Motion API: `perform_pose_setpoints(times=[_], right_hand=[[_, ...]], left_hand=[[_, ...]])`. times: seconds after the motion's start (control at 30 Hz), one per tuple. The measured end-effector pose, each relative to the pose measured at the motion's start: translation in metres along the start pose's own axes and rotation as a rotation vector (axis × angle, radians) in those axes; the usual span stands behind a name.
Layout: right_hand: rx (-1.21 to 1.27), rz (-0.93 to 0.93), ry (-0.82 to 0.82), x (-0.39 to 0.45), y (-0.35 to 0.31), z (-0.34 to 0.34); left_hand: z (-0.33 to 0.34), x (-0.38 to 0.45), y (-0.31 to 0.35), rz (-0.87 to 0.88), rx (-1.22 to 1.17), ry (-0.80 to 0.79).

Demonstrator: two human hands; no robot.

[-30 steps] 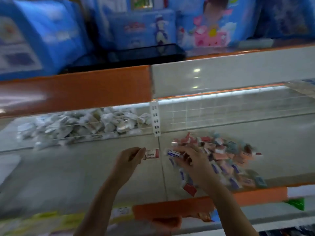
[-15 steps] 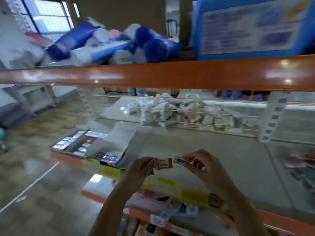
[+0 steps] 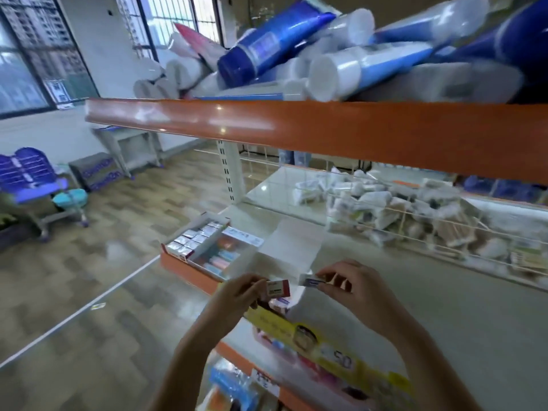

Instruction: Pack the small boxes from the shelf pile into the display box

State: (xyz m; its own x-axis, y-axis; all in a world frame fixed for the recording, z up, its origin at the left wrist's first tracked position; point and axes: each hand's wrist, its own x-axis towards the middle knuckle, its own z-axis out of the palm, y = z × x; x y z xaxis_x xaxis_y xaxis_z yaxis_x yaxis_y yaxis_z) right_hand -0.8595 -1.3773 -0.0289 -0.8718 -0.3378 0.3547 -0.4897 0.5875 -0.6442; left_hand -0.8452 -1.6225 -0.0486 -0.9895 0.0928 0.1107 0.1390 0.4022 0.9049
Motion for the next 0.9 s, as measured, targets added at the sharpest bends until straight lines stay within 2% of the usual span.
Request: perform_pose_setpoints(times=[0.23, 0.37, 0.57, 0.9], right_hand=[[-0.100, 0.012, -0.072, 0.060, 0.015, 0.034], [-0.231, 0.018, -0.180, 0.077, 0.017, 0.048], [-0.429, 0.106, -0.263, 0.083, 0.018, 0.066], [-0.631, 0.354, -0.215, 0.077, -0.006, 0.084]], left_hand=[[-0.041, 0.057, -0.015, 0.021, 0.242, -0.037], [-0.051, 0.077, -0.020, 0.016, 0.258, -0.106], [-0.059, 0.106, -0.030, 0.056, 0.243, -0.280], [-0.060, 0.147, -0.031, 0.222, 0.300, -0.616]])
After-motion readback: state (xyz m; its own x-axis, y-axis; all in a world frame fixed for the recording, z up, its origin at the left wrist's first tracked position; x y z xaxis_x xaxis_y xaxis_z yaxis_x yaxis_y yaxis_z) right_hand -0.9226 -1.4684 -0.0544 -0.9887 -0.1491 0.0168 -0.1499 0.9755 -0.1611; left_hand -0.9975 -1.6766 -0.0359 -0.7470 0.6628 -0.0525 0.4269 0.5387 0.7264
